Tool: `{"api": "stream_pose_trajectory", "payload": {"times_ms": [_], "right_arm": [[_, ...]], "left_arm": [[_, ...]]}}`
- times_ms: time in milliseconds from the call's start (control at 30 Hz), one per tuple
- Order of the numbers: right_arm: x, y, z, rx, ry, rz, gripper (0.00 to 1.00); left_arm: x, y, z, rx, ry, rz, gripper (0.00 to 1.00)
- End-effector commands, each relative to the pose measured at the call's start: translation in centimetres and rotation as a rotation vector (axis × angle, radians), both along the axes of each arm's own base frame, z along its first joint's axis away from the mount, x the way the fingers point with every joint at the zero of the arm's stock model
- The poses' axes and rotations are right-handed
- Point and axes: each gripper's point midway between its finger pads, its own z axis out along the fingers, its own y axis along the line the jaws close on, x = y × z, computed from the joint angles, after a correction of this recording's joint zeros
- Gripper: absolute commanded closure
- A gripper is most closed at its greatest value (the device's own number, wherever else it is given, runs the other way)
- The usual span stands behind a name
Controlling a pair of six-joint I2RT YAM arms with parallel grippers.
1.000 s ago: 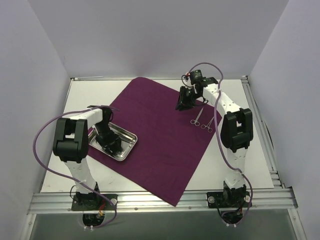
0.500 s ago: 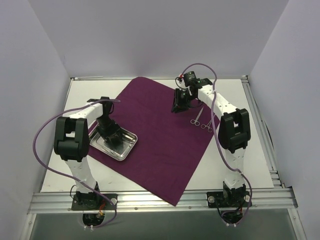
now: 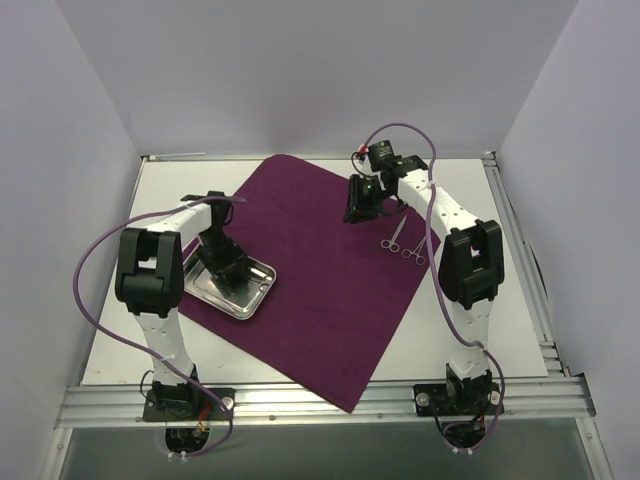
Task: Open and lay out the surgical kit
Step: Pick up the medical item from the container.
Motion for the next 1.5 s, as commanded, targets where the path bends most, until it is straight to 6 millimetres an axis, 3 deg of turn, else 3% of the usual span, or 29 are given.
{"api": "stream_pose_trajectory", "payload": {"times_ms": [0,200,467,633,800,900,967,1067,1200,1467], "right_arm": [[0.0,-0.9,2.4,0.006,-0.044,-0.006,0.77],[0.1,-1.0,2.1,0.007,-0.035,-0.01,0.77],[0.2,-1.3,2.0,0.005,-0.035,-0.016,0.77],[0.0,-1.5,1.6,0.004,-0.025,-0.021,0.77],[-0.1,-1.7,1.9,0.001,-0.03,-0.022,0.78],[-0.2,-1.7,1.9,-0.001,-0.029,-0.02,0.78],[-0.3,-1.7,2.1,-0.003,-0.034,-0.018,0.77],[-0.4,-1.5,2.3,-0.002,-0.042,-0.009,0.78],[-0.4,-0.8,2.8,-0.006,-0.06,0.01,0.78],[-0.5,1.1,3.7,0.017,-0.092,0.052,0.77]], "left_arm": [[2.0,-0.3,3.2,-0.008,-0.112,0.005,0.43],[2.6,-0.3,3.2,-0.012,-0.109,0.002,0.46],[3.3,-0.5,0.9,-0.005,-0.069,0.017,0.44],[2.5,-0.1,-1.0,0.048,-0.019,0.034,0.41],[0.4,0.1,-2.0,0.08,0.03,0.025,0.44],[-0.9,0.6,-2.6,0.086,0.063,0.025,0.63],[-0.7,1.0,-2.5,0.099,0.035,0.027,0.76],[-0.9,1.8,-2.8,0.121,0.029,0.022,0.87],[-0.5,2.5,-1.7,0.134,-0.002,0.006,0.98],[2.4,2.7,6.1,0.107,-0.211,-0.063,0.98]]}}
